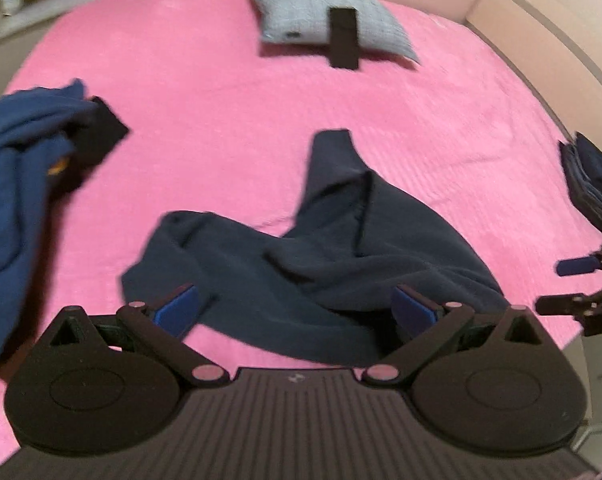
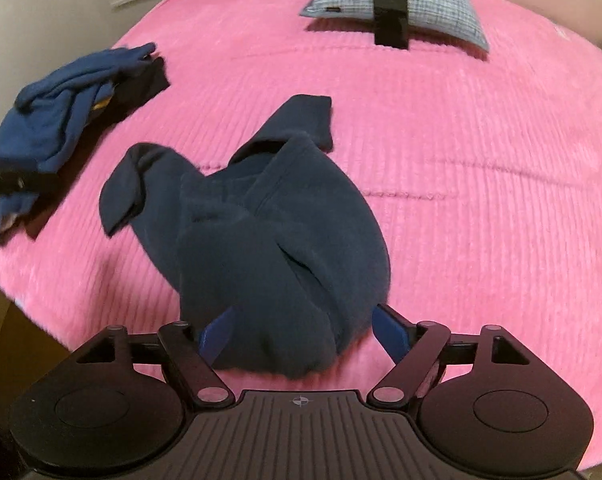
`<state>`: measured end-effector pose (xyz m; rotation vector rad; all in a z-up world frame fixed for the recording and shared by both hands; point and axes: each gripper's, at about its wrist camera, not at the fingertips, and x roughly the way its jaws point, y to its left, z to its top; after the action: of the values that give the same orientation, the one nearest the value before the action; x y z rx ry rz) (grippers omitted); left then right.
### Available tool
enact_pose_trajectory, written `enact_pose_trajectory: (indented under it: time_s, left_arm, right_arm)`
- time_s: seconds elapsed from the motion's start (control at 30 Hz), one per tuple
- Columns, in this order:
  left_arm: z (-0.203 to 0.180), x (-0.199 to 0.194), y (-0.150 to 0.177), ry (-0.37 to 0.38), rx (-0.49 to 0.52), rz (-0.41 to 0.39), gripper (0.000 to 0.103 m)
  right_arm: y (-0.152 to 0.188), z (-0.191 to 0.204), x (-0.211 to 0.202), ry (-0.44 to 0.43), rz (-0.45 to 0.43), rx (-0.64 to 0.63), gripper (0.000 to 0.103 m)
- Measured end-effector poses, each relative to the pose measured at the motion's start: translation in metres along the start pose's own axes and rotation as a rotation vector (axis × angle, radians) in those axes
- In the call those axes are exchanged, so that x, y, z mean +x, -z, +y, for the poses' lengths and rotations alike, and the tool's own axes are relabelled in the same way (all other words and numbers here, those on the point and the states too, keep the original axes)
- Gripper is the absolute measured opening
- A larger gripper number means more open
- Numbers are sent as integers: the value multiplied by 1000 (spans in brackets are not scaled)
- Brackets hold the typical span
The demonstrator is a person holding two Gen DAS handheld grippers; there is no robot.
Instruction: Fold clothes
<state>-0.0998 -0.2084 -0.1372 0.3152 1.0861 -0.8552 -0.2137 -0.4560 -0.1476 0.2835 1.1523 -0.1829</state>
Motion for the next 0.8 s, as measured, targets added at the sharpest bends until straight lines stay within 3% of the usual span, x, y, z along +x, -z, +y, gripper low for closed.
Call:
enact_pose_trajectory:
  time_s: [0.2, 0.3, 0.37, 0.43, 0.53, 0.8]
  left_arm:
    - [13, 37, 2, 82, 18, 63, 97]
    - [14, 53, 5, 58, 24, 79, 97]
    - [16, 63, 8, 42, 11, 95, 97]
    - [19, 68, 10, 33, -23, 107, 97]
    - [22, 77, 13, 10, -95, 116, 98]
    - [22, 139, 11, -36, -235, 82, 92]
  right_arm:
    - [1, 39, 67, -10, 62, -192, 79]
    - [10, 50, 101, -1, 140, -265, 79]
    - [21, 60, 109, -101, 194, -289, 79]
    - [35, 68, 102, -279, 254, -324, 79]
    - [39, 56, 82, -349, 225, -302, 79]
    - [14, -6, 95, -64, -35, -452, 79]
